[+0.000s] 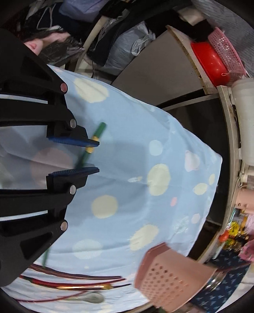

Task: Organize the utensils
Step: 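Grasp the green chopstick with gold band using the left tool, then lift the green chopstick with the left tool and turn it upright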

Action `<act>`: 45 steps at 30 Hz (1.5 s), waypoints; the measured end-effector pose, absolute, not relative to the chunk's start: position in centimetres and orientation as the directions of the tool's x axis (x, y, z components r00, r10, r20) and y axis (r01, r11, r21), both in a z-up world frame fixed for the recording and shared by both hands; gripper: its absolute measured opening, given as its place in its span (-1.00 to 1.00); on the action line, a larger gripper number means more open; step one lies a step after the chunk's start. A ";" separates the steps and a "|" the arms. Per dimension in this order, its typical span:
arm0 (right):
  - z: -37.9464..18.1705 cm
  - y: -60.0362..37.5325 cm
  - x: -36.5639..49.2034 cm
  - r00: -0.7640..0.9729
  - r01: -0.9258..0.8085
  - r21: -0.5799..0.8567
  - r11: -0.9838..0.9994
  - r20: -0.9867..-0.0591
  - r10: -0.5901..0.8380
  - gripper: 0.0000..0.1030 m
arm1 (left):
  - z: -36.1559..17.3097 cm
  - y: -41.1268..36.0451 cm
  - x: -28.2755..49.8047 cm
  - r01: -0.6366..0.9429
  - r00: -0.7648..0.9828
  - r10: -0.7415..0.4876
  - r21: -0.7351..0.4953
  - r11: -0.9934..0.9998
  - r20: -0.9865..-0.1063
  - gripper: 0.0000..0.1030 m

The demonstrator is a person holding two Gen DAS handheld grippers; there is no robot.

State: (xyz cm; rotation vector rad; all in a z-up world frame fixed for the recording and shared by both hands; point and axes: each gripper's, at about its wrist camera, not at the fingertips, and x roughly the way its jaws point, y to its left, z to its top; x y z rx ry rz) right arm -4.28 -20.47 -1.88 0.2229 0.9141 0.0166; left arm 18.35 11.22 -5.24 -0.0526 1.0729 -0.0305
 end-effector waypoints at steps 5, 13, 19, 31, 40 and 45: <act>-1.9 -20.5 -4.6 0.614 0.081 0.205 0.976 -0.781 0.113 -0.87 | -5.7 11.4 13.8 0.040 0.474 -0.062 -0.049 0.998 -0.878 -0.64; -1.8 -20.3 -4.8 0.625 0.080 0.219 0.972 -0.771 0.122 -0.87 | -4.2 12.5 11.7 0.032 0.466 -0.183 -0.190 0.981 -0.866 -0.63; -1.6 -20.5 -4.8 0.632 0.091 0.220 0.971 -0.766 0.115 -0.87 | -2.7 12.0 13.0 0.014 0.516 -0.187 -0.210 0.978 -0.836 -0.31; -1.7 -20.8 -3.6 0.619 0.096 0.221 0.970 -0.776 0.116 -0.87 | -4.5 14.5 20.8 -0.135 0.512 -0.028 -0.112 0.984 -0.858 -0.27; -1.6 -20.6 -3.2 0.613 0.096 0.210 0.973 -0.783 0.108 -0.87 | -6.0 13.4 19.2 -0.036 0.453 -0.001 -0.020 0.999 -0.892 -0.28; -1.6 -20.5 -3.2 0.617 0.094 0.214 0.972 -0.779 0.111 -0.87 | -5.7 13.4 15.5 -0.004 0.448 -0.016 -0.020 1.000 -0.894 -0.26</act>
